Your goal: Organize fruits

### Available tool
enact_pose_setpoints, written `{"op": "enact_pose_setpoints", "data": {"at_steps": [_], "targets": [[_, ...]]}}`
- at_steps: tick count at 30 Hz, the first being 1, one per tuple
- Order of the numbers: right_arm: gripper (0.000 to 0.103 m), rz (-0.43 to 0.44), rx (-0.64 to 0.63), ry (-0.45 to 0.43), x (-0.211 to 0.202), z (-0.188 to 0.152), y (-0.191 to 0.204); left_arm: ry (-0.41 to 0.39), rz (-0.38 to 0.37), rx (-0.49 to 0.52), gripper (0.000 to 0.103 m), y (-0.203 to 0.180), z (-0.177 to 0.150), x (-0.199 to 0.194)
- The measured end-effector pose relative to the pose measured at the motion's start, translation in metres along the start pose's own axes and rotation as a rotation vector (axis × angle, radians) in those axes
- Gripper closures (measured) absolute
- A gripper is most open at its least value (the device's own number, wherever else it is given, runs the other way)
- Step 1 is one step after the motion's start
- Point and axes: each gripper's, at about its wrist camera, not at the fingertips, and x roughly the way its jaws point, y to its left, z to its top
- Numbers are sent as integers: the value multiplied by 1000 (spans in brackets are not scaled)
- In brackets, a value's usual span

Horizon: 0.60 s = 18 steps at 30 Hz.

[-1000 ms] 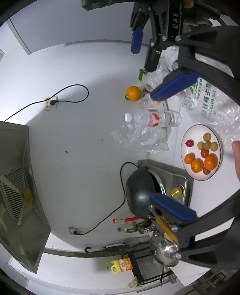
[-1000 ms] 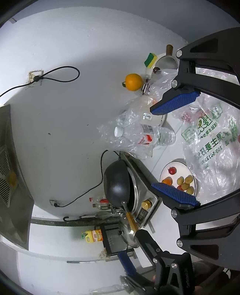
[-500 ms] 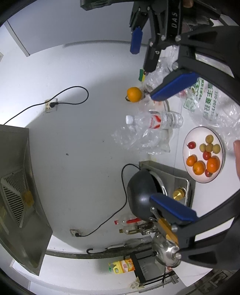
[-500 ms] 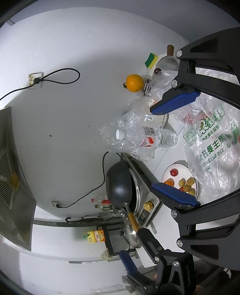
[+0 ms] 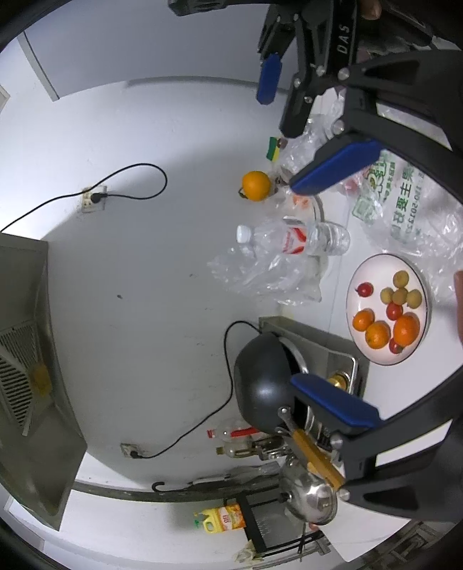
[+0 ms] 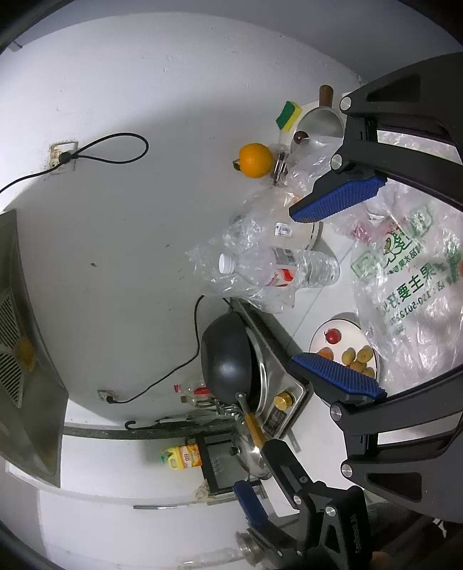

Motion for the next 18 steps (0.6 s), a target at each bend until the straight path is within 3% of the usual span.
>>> {"op": "enact_pose_setpoints", "data": {"at_steps": [18], "targets": [[24, -1, 8, 13, 16, -3, -9, -9, 6, 17, 2, -4, 0, 8]]}}
